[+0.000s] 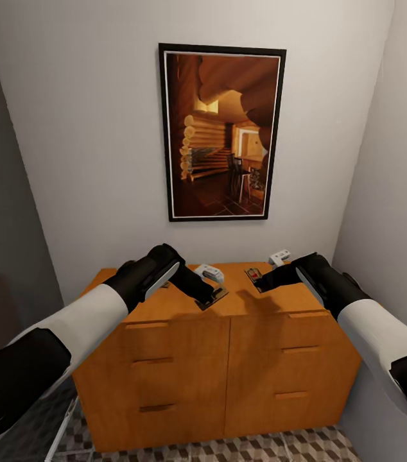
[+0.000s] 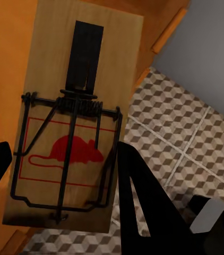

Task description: Take the four mousetraps from the cabinet in the bathroom and place them on the bathroom floor. Make sure all four end up on the same floor surface, and ensure that at least two of them are either under or directly next to the same bathroom sink.

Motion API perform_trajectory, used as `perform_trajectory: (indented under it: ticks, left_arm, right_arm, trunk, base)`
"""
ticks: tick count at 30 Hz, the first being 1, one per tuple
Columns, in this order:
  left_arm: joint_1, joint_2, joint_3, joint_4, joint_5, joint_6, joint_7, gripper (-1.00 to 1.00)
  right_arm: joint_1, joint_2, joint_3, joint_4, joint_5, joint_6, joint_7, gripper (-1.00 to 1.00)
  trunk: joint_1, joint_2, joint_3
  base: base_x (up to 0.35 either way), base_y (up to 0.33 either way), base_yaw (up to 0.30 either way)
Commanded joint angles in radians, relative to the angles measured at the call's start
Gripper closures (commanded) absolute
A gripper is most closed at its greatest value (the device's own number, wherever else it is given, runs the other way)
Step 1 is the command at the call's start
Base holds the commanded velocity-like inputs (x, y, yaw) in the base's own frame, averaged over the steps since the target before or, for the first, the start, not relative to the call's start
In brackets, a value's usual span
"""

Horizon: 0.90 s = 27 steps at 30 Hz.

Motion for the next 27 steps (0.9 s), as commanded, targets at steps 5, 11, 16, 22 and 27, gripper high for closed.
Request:
perform_trajectory:
  ticks: [5, 11, 16, 22, 27]
  left_arm:
    - [-0.001, -0.001, -0.001, 0.002, -0.002, 0.003, 0.000, 1.00]
    - [-0.001, 0.000, -0.001, 0.004, -0.002, 0.003, 0.001, 1.00]
    - [-0.001, -0.004, -0.001, 0.043, -0.001, 0.001, 0.001, 1.00]
    - [0.000, -0.005, -0.001, 0.081, -0.001, -0.001, 0.001, 1.00]
    - [0.004, -0.009, -0.002, 0.153, 0.001, -0.006, 0.001, 1.00]
  right_arm:
    - [-0.001, -0.002, 0.005, -0.001, -0.009, 0.007, 0.000, 1.00]
    - [-0.001, -0.002, 0.005, -0.001, -0.009, 0.006, 0.000, 1.00]
    - [-0.001, -0.002, 0.005, -0.001, -0.009, 0.006, 0.000, 1.00]
    - [0.000, -0.002, 0.005, -0.001, -0.009, 0.006, -0.001, 1.00]
    - [0.000, -0.001, 0.005, -0.001, -0.009, 0.006, -0.003, 1.00]
  trunk:
    - [0.000, -0.001, -0.001]
    - [0.000, -0.001, -0.001]
    - [0.000, -0.001, -0.001]
    - [0.000, -0.001, -0.001]
    - [0.000, -0.001, -0.001]
  base:
    - [-0.307, 0.000, 0.000]
    - [-0.334, 0.000, 0.000]
    - [-0.337, 0.000, 0.000]
    - [-0.337, 0.000, 0.000]
    - [-0.337, 0.000, 0.000]
